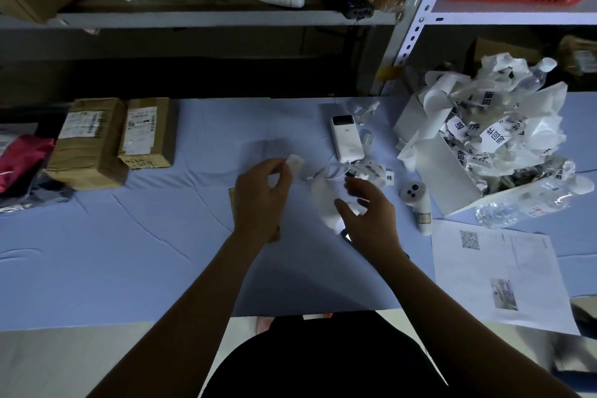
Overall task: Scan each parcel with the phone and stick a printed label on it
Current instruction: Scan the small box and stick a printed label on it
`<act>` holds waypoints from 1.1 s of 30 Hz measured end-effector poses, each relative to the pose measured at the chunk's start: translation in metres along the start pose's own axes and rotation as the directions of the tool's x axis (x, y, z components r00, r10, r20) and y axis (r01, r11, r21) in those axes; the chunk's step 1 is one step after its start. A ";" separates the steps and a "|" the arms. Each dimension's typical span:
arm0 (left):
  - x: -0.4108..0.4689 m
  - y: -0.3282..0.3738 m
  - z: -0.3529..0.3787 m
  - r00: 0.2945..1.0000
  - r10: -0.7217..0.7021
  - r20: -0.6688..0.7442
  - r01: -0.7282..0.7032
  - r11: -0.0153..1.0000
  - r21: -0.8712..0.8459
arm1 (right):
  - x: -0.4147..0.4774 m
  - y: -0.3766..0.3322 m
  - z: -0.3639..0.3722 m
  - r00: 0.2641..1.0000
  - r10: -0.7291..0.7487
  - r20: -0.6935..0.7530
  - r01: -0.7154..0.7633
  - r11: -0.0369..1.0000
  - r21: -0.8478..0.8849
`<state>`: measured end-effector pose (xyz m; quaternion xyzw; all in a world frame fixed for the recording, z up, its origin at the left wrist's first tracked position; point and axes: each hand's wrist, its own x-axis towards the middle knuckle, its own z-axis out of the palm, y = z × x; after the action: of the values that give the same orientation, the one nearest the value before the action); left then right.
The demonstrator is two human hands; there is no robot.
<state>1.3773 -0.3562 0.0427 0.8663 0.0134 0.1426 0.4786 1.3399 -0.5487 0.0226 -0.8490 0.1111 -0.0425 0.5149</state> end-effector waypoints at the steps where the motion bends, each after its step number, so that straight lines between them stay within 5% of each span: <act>1: 0.000 -0.001 -0.003 0.998 0.059 -0.030 -0.056 0.995 0.082 | -0.001 -0.002 0.002 0.999 -0.038 -0.037 0.037 0.999 -0.039; 5: -0.005 -0.004 -0.010 0.940 0.335 -0.068 -0.294 0.894 0.339 | -0.001 -0.024 0.020 0.996 -0.058 0.069 0.049 0.992 0.115; 9: -0.013 -0.018 -0.017 0.846 0.533 -0.018 -0.486 0.784 0.386 | 0.007 -0.048 0.043 0.978 0.039 0.203 -0.116 0.917 0.382; 12: -0.014 -0.029 -0.030 0.818 0.575 -0.003 -0.526 0.751 0.400 | 0.011 -0.054 0.056 0.979 0.041 0.198 -0.121 0.903 0.413; 15: -0.016 -0.045 -0.047 0.937 0.346 0.053 -0.345 0.889 0.300 | 0.012 -0.053 0.068 0.978 0.075 0.195 -0.154 0.888 0.434; 17: -0.018 -0.049 -0.059 0.987 -0.096 0.131 0.105 0.992 -0.068 | 0.012 -0.053 0.075 0.973 0.107 0.204 -0.192 0.867 0.460; 18: -0.015 -0.051 -0.063 0.931 -0.301 0.206 0.351 0.893 -0.281 | 0.012 -0.053 0.080 0.969 0.116 0.218 -0.207 0.862 0.463; 20: -0.009 -0.062 -0.069 0.818 -0.484 0.309 0.574 0.667 -0.474 | 0.008 -0.052 0.090 0.959 0.122 0.258 -0.229 0.868 0.441; 24: 0.001 -0.084 -0.072 0.772 -0.552 0.315 0.634 0.623 -0.459 | 0.003 -0.047 0.115 0.950 0.156 0.269 -0.253 0.890 0.378; 29: 0.016 -0.110 -0.053 0.901 -0.412 0.138 0.424 0.903 -0.068 | 0.016 -0.033 0.148 0.977 0.151 0.150 -0.164 0.983 0.079; 33: 0.018 -0.128 -0.031 0.943 -0.307 0.125 0.280 0.939 0.199 | 0.034 -0.018 0.172 0.987 0.104 0.125 -0.082 0.982 -0.168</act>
<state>1.4009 -0.2586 -0.0448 0.9022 0.1185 0.0005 0.4146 1.4073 -0.3998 -0.0436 -0.8828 0.1192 0.0474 0.4518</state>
